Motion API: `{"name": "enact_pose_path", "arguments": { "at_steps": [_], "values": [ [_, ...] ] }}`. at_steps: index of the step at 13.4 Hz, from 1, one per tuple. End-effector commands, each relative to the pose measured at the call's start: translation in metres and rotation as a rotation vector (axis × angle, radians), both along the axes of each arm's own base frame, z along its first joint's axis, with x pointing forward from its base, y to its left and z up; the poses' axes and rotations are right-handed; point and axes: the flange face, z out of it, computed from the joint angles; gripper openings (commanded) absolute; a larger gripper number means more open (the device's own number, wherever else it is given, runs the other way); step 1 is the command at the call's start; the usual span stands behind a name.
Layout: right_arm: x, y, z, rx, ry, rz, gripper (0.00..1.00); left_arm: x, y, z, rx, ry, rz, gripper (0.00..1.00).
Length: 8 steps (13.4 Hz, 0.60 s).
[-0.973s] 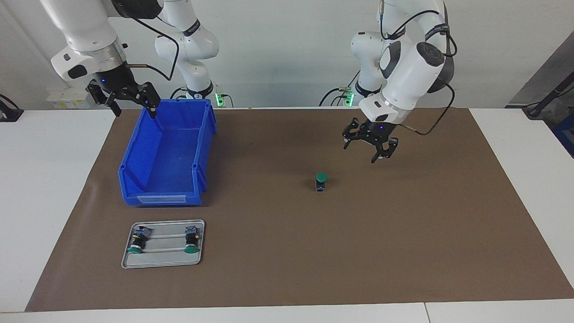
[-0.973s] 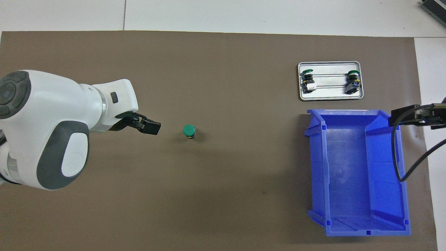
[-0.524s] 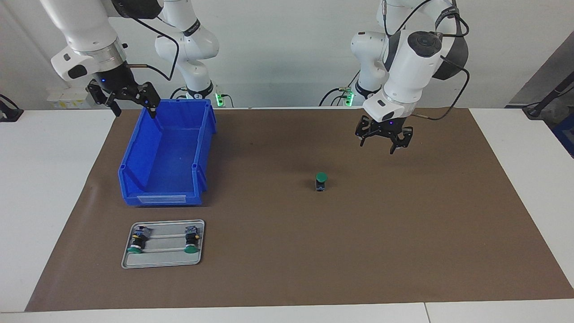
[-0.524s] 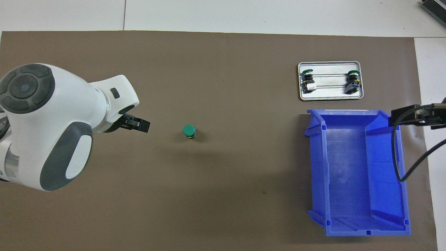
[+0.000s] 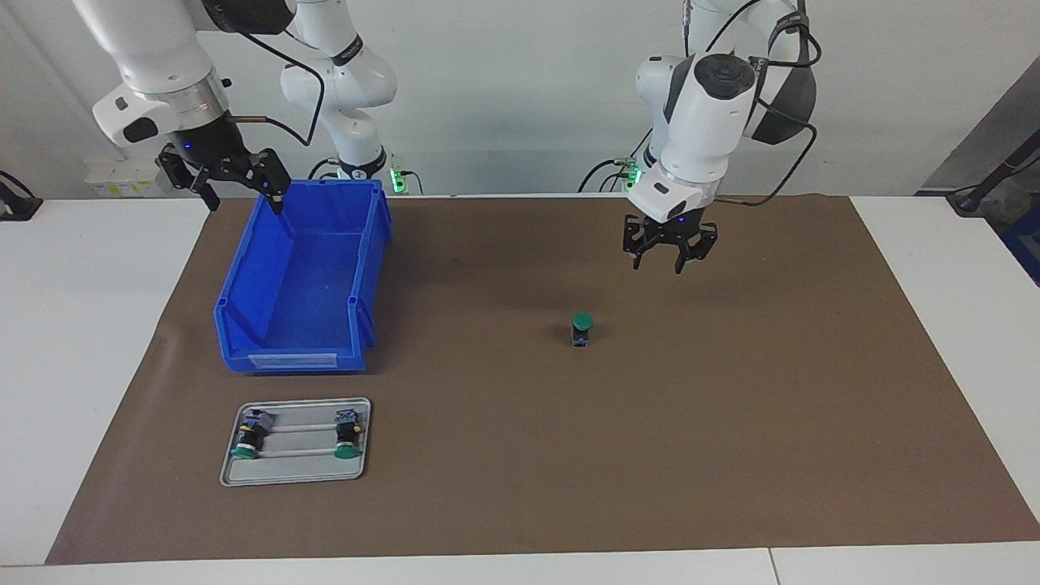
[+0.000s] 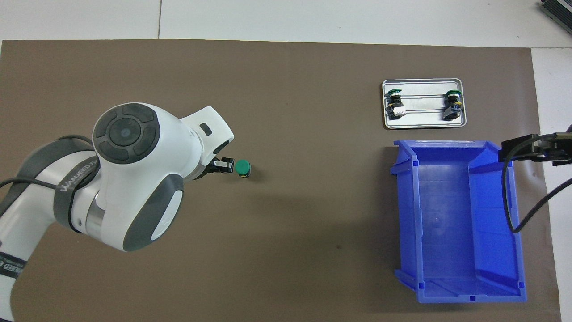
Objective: Place and press button with both arms
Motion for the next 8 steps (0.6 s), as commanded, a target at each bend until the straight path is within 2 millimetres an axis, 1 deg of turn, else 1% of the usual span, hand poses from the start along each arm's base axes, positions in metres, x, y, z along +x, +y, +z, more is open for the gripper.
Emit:
{"name": "enact_pose_path", "arguments": {
  "at_steps": [1, 2, 3, 6, 8],
  "values": [
    [-0.007, 0.000, 0.002, 0.003, 0.003, 0.000, 1.00, 0.003, -0.010, -0.010, -0.039, -0.011, 0.063, 0.02],
    [-0.007, 0.000, 0.002, 0.003, 0.003, 0.000, 1.00, 0.008, -0.014, -0.021, -0.068, -0.023, 0.088, 0.00],
    [-0.007, 0.000, 0.002, 0.003, 0.003, 0.000, 1.00, 0.012, -0.018, -0.026, -0.088, -0.034, 0.096, 0.00],
    [-0.007, 0.000, 0.002, 0.003, 0.003, 0.000, 1.00, 0.022, -0.022, -0.057, -0.085, -0.025, 0.103, 0.00],
    [-0.007, 0.000, 0.002, 0.003, 0.003, 0.000, 1.00, 0.025, -0.023, -0.068, -0.082, -0.021, 0.105, 0.00]
  ]
}}
